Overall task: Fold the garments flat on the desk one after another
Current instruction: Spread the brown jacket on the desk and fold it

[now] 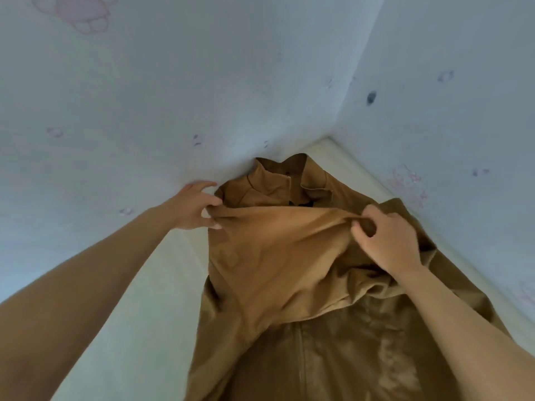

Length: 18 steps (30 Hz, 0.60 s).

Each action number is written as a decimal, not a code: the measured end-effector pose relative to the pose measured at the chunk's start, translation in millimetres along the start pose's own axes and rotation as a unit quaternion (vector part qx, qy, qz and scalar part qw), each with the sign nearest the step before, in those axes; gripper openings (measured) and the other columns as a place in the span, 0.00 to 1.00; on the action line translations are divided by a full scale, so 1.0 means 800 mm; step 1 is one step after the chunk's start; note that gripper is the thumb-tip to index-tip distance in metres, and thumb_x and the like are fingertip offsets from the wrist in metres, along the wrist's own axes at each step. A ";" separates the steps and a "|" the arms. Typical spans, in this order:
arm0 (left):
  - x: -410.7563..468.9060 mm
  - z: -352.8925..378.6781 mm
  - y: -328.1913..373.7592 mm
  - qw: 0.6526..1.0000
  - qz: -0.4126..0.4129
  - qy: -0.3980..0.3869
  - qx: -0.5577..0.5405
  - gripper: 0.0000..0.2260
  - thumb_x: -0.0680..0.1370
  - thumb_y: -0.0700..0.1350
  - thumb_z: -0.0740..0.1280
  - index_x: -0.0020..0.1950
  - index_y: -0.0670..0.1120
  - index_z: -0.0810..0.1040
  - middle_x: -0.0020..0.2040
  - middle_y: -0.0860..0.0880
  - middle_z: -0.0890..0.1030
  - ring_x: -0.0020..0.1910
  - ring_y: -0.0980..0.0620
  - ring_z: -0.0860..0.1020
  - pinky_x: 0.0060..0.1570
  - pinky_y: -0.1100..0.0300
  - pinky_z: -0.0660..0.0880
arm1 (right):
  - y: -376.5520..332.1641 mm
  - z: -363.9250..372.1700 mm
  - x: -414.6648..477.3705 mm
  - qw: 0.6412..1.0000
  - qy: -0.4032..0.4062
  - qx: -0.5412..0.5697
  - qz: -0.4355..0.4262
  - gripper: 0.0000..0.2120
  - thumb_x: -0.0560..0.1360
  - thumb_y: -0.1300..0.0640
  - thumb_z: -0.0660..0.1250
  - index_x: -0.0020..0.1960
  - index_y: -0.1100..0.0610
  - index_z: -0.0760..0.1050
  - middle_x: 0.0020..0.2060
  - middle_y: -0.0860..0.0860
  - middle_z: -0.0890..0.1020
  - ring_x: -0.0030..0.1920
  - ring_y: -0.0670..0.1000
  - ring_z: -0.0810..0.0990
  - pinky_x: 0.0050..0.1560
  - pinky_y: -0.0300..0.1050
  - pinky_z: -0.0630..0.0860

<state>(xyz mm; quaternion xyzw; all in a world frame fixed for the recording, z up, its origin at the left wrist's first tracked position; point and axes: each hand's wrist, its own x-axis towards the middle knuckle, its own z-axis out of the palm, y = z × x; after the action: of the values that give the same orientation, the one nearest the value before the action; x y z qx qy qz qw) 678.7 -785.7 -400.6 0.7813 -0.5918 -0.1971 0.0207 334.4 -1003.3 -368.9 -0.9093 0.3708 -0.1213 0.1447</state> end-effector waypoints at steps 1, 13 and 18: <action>0.003 -0.008 0.005 0.999 0.003 0.027 -0.037 0.26 0.67 0.72 0.64 0.47 0.51 0.79 0.59 0.49 0.78 0.66 0.46 0.70 0.66 0.49 0.65 | 0.010 -0.008 -0.001 0.999 0.035 -0.024 0.016 0.09 0.78 0.46 0.61 0.43 0.49 0.69 0.27 0.46 0.74 0.31 0.46 0.74 0.33 0.41 0.67; 0.028 0.058 0.163 0.960 -0.082 0.266 -0.039 0.08 0.77 0.40 0.64 0.55 0.47 0.75 0.53 0.48 0.75 0.51 0.49 0.74 0.54 0.54 0.72 | 0.028 0.053 -0.052 0.995 0.027 -0.093 -0.036 0.13 0.79 0.50 0.62 0.63 0.51 0.72 0.64 0.51 0.73 0.65 0.52 0.71 0.67 0.54 0.66; -0.025 0.163 0.204 0.998 -0.012 0.011 0.058 0.29 0.76 0.72 0.45 0.76 0.66 0.49 0.79 0.52 0.50 0.78 0.44 0.49 0.72 0.34 0.49 | 0.041 0.091 -0.097 0.962 -0.194 -0.113 -0.156 0.22 0.80 0.38 0.48 0.74 0.38 0.57 0.76 0.45 0.59 0.76 0.49 0.56 0.74 0.47 0.50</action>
<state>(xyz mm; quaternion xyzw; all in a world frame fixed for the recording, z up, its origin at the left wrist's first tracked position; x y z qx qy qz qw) 481.3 -789.1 -472.0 0.7904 -0.5927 -0.1537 -0.0201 283.7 -958.1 -456.8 -0.9724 0.2002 0.0795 0.0896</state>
